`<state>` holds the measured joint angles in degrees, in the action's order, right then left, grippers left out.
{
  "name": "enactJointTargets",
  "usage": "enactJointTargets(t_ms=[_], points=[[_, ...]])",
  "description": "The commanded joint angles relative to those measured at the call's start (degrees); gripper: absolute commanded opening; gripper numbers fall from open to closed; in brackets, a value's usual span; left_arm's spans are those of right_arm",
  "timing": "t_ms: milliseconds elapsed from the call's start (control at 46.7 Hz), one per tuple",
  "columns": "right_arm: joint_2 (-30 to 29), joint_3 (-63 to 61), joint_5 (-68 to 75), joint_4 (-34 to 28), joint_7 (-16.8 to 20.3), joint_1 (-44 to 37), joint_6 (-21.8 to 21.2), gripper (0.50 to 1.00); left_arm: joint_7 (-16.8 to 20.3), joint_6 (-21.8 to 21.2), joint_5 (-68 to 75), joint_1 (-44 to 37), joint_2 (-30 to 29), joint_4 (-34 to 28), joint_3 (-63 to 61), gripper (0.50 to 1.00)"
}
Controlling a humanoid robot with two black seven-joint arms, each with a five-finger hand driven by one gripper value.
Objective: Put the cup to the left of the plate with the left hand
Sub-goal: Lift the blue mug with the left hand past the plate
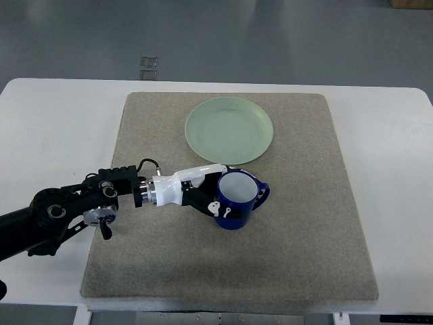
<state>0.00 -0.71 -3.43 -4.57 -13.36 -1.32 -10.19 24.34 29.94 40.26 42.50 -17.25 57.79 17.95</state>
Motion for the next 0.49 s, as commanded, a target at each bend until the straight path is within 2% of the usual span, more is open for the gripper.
enactJointTargets(t_ms=[0, 150, 471], points=[[0.00, 0.00, 0.00, 0.00, 0.00, 0.00, 0.00, 0.932, 0.09, -0.06, -0.35, 0.04, 0.02, 0.04, 0.16, 0.752], [0.00, 0.00, 0.00, 0.00, 0.00, 0.00, 0.00, 0.932, 0.09, -0.24, -0.88, 0.13, 0.02, 0.30, 0.94, 0.752], [0.00, 0.00, 0.00, 0.00, 0.00, 0.00, 0.00, 0.932, 0.09, -3.93, -0.36, 0.22, 0.11, 0.48, 10.52, 0.756]])
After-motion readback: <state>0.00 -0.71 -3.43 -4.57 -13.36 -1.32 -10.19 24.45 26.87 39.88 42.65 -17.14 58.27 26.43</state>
